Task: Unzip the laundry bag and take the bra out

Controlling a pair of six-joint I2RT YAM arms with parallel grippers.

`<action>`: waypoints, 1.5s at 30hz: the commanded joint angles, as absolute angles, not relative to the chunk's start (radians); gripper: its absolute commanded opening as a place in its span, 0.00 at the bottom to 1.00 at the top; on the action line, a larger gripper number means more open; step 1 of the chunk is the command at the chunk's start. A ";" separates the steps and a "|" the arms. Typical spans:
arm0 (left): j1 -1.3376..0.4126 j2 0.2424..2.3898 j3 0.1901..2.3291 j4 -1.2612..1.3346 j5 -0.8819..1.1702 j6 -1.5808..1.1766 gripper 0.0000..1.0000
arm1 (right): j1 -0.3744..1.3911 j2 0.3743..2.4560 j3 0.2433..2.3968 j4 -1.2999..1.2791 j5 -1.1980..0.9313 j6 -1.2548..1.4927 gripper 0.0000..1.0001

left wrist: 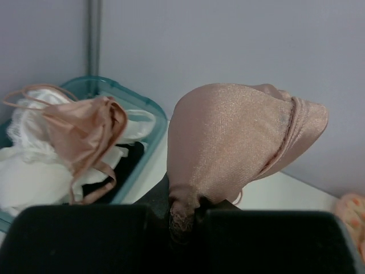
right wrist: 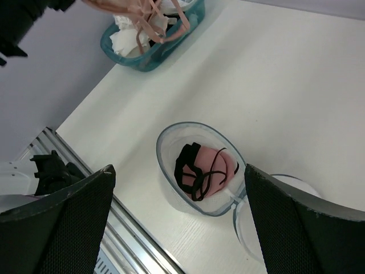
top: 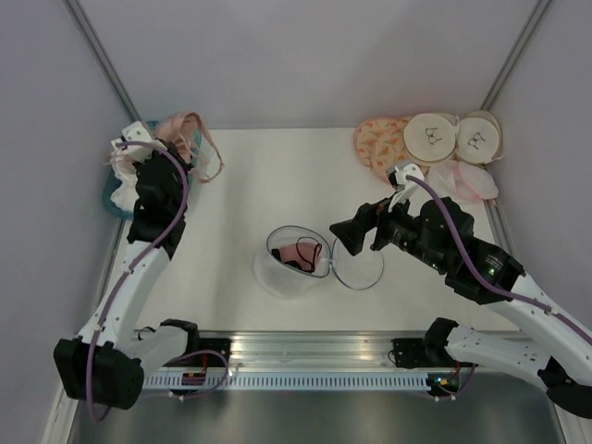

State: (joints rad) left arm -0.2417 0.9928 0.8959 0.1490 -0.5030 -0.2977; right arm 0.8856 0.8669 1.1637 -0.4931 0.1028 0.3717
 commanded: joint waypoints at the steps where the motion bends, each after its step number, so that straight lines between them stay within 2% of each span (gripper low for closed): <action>1: -0.106 1.103 1.050 0.176 -0.508 -0.302 0.02 | 0.887 0.845 1.117 -0.540 0.120 0.396 0.98; 13: 0.217 1.436 1.279 0.158 -0.408 -0.322 0.02 | 0.885 0.842 1.011 -0.532 0.109 0.403 0.98; 16: 0.244 1.520 1.299 0.163 -0.365 -0.357 0.02 | 0.885 0.845 0.985 -0.525 0.095 0.411 0.98; 21: 0.259 1.686 1.344 0.123 -0.419 -0.356 0.02 | 0.887 0.845 0.960 -0.549 0.106 0.411 0.98; 31: 0.350 1.807 1.270 0.106 -0.439 -0.406 0.02 | 0.887 0.807 0.901 -0.563 0.113 0.420 0.98; 39: 0.376 1.873 1.272 0.022 -0.325 -0.429 0.04 | 0.885 0.778 0.871 -0.557 0.112 0.436 0.98; 40: 0.376 1.864 1.267 0.017 -0.319 -0.431 0.21 | 0.885 0.778 0.868 -0.557 0.113 0.434 0.98; 42: 0.374 1.807 1.243 0.028 -0.301 -0.451 0.44 | 0.885 0.776 0.864 -0.555 0.110 0.430 0.98; 43: 0.376 1.784 1.233 0.041 -0.293 -0.459 0.64 | 0.885 0.775 0.861 -0.555 0.110 0.428 0.98; 45: 0.376 1.715 1.213 0.048 -0.264 -0.486 0.81 | 0.885 0.773 0.858 -0.551 0.110 0.426 0.98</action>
